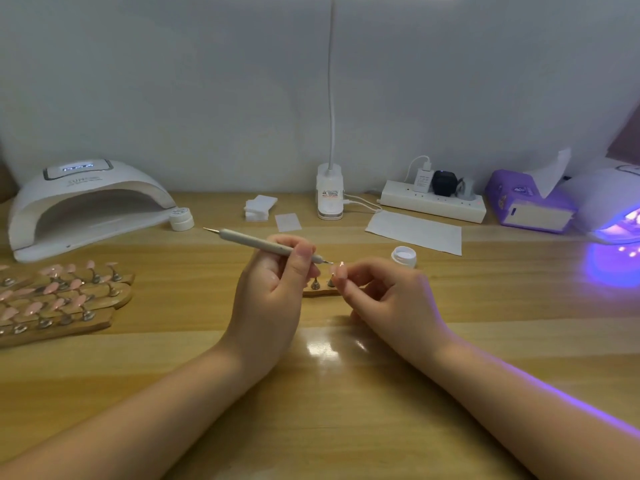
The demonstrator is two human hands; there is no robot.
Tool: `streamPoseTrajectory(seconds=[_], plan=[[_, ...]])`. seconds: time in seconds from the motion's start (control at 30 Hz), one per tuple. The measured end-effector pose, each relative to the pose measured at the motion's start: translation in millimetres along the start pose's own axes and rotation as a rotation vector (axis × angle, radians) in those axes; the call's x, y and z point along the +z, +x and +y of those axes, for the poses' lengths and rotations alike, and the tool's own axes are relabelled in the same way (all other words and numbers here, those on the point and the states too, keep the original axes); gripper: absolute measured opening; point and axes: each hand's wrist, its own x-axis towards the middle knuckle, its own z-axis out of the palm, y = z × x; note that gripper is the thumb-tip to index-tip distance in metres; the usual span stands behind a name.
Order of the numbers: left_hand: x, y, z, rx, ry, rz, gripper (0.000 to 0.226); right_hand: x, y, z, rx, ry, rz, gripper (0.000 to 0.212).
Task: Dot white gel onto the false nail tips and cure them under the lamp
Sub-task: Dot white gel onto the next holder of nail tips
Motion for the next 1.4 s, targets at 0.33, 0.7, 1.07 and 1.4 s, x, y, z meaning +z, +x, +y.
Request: streamPoseTrajectory(seconds=[0.33, 0.7, 1.07, 1.4], plan=[[3.9, -6.2, -9.9, 0.124, 0.09, 0.039, 0.01, 1.7, -0.1, -2.7, -0.003, -0.029, -0.052, 0.014], [1.9, -5.0, -12.0, 0.208, 0.175, 0.019, 0.009, 1.9, -0.6, -4.0, 0.001, -0.031, -0.045, 0.012], [2.4, -6.1, -12.1, 0.219, 0.177, 0.008, 0.009, 2.6, -1.0, -1.6, -0.013, -0.046, -0.041, 0.014], [2.8, -6.3, -10.7, 0.2, 0.193, -0.008, 0.008, 2.6, -0.6, -0.5, -0.038, -0.048, -0.042, 0.014]])
